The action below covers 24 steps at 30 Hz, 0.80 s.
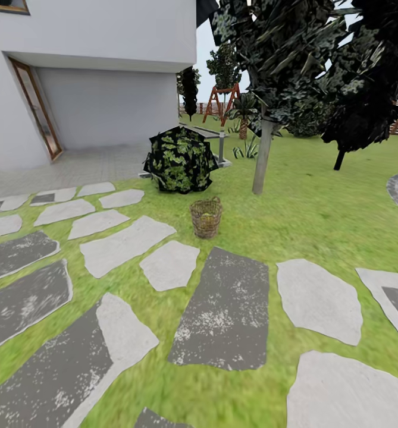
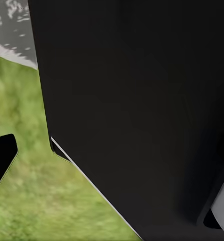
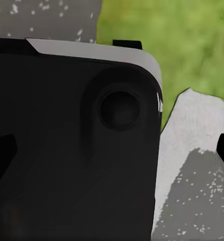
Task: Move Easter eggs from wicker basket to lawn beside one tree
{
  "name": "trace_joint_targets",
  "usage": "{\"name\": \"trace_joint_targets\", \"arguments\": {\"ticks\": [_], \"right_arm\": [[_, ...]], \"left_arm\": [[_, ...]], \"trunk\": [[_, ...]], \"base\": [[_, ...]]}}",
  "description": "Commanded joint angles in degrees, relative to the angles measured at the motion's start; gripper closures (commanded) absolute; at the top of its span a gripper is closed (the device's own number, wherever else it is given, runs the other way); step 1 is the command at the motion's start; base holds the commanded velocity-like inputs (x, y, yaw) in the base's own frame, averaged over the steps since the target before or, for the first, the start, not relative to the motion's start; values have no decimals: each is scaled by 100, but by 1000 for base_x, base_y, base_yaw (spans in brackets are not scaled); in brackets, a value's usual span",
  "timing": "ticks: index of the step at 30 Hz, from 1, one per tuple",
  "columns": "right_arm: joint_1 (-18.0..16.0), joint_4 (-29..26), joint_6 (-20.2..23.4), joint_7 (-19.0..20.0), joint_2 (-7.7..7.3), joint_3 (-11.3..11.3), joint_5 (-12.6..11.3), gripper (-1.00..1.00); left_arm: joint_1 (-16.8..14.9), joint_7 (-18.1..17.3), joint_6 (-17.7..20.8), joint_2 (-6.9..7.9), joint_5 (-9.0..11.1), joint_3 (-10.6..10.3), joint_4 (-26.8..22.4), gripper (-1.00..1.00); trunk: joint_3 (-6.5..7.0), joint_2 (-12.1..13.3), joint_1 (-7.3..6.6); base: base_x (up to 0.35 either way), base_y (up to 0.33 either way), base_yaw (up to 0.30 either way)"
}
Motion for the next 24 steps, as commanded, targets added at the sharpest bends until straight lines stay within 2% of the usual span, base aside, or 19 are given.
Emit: {"name": "trace_joint_targets", "arguments": {"ticks": [1,24], "right_arm": [[-4,5,-17,3,-1,4,11,-100],[-4,5,-20,3,-1,3,11,-100]], "left_arm": [[3,-7,1,0,4,3,-11,-100],[3,-7,1,0,4,3,-11,-100]], "trunk": [[-4,-1,3],[-4,-1,3]], "base": [[331,0,0],[331,0,0]]}}
